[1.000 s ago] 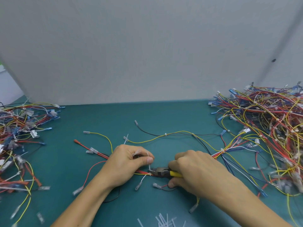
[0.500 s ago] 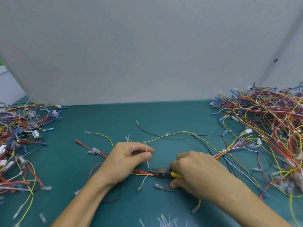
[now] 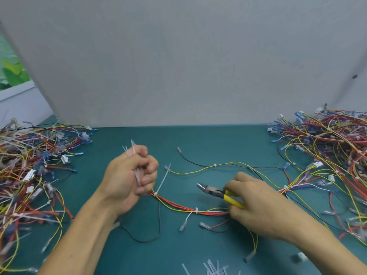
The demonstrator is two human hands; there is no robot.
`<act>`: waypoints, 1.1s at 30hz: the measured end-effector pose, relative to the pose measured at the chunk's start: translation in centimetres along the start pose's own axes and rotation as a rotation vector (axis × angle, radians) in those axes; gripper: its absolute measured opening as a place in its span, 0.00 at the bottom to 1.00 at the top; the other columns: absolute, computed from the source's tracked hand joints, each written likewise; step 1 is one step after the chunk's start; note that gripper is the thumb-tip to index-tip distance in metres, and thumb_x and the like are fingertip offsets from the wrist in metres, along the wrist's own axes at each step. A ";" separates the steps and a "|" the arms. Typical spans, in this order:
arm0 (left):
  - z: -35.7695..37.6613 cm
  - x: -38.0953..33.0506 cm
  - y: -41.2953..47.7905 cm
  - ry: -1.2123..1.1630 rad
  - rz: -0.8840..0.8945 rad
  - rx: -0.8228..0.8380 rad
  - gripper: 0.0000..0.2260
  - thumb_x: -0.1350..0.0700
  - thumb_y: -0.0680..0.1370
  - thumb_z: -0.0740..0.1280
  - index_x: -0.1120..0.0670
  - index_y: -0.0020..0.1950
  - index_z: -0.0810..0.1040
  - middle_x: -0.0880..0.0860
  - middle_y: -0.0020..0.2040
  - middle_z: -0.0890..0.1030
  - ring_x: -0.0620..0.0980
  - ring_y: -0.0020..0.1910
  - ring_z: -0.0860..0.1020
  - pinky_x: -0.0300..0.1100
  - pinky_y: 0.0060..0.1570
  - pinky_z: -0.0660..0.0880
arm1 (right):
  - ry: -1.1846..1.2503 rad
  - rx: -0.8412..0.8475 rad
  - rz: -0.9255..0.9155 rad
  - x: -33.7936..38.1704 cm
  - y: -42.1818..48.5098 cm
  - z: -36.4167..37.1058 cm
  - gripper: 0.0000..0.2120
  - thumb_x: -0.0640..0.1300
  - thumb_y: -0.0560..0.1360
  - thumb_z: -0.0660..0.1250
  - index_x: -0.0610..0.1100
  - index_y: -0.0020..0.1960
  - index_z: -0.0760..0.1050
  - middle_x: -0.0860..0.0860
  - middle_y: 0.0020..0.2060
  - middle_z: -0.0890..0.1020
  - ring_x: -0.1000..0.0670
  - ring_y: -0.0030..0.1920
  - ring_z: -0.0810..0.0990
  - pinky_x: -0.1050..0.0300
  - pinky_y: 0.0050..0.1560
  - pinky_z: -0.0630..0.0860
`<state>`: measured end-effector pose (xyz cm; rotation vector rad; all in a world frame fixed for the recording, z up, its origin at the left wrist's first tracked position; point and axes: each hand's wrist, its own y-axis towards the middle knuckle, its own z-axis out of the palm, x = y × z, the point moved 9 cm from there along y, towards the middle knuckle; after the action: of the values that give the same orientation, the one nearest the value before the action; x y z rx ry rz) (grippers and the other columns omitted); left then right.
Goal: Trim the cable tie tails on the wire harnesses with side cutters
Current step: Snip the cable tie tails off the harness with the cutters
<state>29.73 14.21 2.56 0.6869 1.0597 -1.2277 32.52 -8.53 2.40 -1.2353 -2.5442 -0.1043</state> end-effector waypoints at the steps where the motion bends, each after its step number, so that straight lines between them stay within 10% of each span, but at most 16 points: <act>1: -0.7 -0.1 0.1 -0.017 -0.011 -0.035 0.11 0.69 0.71 0.51 0.54 0.40 0.65 0.53 0.27 0.67 0.46 0.21 0.62 0.31 0.18 0.55 | 0.017 0.007 0.016 -0.1 -0.1 0.1 0.09 0.50 0.73 0.61 0.54 0.53 0.71 0.56 0.47 0.67 0.51 0.49 0.72 0.55 0.51 0.72; 9: -3.5 1.0 1.2 0.113 -0.017 -0.194 0.09 0.56 0.82 0.58 0.60 0.50 0.75 0.47 0.24 0.60 0.42 0.20 0.60 0.30 0.17 0.54 | 0.023 -0.021 -0.015 1.3 -0.3 0.5 0.10 0.52 0.75 0.60 0.56 0.56 0.68 0.57 0.49 0.68 0.52 0.50 0.73 0.55 0.51 0.71; 13: -2.5 0.8 1.7 0.618 0.150 -0.176 0.10 0.56 0.82 0.60 0.56 0.50 0.81 0.47 0.29 0.70 0.40 0.22 0.64 0.34 0.22 0.63 | -0.006 -0.027 -0.043 2.4 -0.7 0.5 0.10 0.54 0.76 0.58 0.56 0.57 0.67 0.58 0.50 0.69 0.52 0.53 0.73 0.55 0.52 0.71; 16: -1.4 0.3 1.7 1.100 0.267 -0.135 0.09 0.49 0.78 0.63 0.43 0.37 0.70 0.46 0.35 0.72 0.44 0.36 0.70 0.48 0.47 0.75 | -0.027 -0.002 -0.079 3.3 -0.9 0.7 0.10 0.55 0.77 0.58 0.55 0.56 0.68 0.57 0.50 0.70 0.52 0.53 0.73 0.54 0.52 0.71; 17: -1.3 0.5 1.8 1.192 0.266 -0.123 0.13 0.49 0.77 0.63 0.58 0.40 0.75 0.45 0.36 0.71 0.44 0.38 0.68 0.47 0.51 0.74 | -0.030 0.004 -0.086 3.5 -1.0 0.8 0.10 0.55 0.76 0.58 0.54 0.56 0.69 0.57 0.49 0.69 0.51 0.53 0.73 0.54 0.52 0.71; 18: -1.2 0.7 1.8 1.269 0.251 -0.097 0.09 0.49 0.76 0.65 0.46 0.36 0.74 0.45 0.35 0.71 0.44 0.38 0.68 0.45 0.51 0.74 | -0.040 0.013 -0.089 3.8 -1.0 0.9 0.10 0.56 0.76 0.58 0.53 0.55 0.69 0.57 0.49 0.69 0.51 0.52 0.73 0.53 0.52 0.71; 21: -1.3 1.5 2.0 1.429 0.198 -0.049 0.12 0.48 0.74 0.67 0.57 0.39 0.74 0.52 0.34 0.78 0.49 0.36 0.72 0.41 0.43 0.72 | -0.072 0.028 -0.089 4.4 -0.9 1.2 0.11 0.59 0.77 0.58 0.52 0.52 0.68 0.56 0.48 0.68 0.50 0.51 0.73 0.52 0.50 0.72; 33: -2.6 2.1 1.6 0.553 0.110 -0.107 0.07 0.68 0.71 0.72 0.58 0.36 0.79 0.50 0.29 0.78 0.42 0.24 0.72 0.29 0.26 0.67 | -0.140 -0.137 -0.023 7.5 2.8 2.4 0.09 0.56 0.79 0.56 0.50 0.49 0.66 0.51 0.46 0.68 0.43 0.51 0.72 0.51 0.44 0.62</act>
<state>30.54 15.98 -0.58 1.0186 1.5062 -0.8949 29.76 -0.62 2.19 -1.3057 -2.7117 -0.2074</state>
